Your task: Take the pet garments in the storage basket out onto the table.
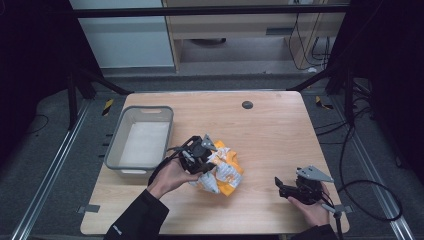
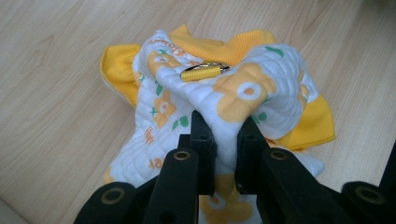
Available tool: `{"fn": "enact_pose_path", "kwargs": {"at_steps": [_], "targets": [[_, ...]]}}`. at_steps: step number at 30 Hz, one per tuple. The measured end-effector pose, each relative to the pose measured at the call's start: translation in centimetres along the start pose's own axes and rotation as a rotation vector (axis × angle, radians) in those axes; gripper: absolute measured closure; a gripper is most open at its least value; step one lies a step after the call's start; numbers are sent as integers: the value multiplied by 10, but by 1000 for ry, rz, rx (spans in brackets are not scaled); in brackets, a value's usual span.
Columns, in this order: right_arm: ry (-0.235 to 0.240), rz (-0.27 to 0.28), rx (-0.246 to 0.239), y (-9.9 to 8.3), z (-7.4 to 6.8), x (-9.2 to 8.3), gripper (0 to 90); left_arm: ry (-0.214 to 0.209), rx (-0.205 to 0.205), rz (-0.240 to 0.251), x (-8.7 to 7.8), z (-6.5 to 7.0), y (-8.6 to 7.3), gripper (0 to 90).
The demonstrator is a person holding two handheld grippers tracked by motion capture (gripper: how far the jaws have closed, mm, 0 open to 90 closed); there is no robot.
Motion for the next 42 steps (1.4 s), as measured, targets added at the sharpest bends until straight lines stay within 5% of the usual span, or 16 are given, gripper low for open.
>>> {"fn": "enact_pose_path", "kwargs": {"at_steps": [17, 28, 42], "targets": [[-4, -2, -13, -1, 1, 1, 113, -28, 14, -29, 31, 9, -8, 785], [-2, -5, -12, -1, 1, 1, 113, -43, 15, -54, 36, 8, -15, 592], [-4, -8, -10, -2, 1, 2, 107, -30, 21, 16, 19, 10, -19, 377]]}}
Point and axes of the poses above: each handheld gripper's, and its own axes: x roughly forward along the jaws, y roughly out of its top, z roughly to its right, the point moved 9 cm from there along x, roughly forward along the jaws, and after that the axes turned 5 degrees about -z, right-handed, at the moved point
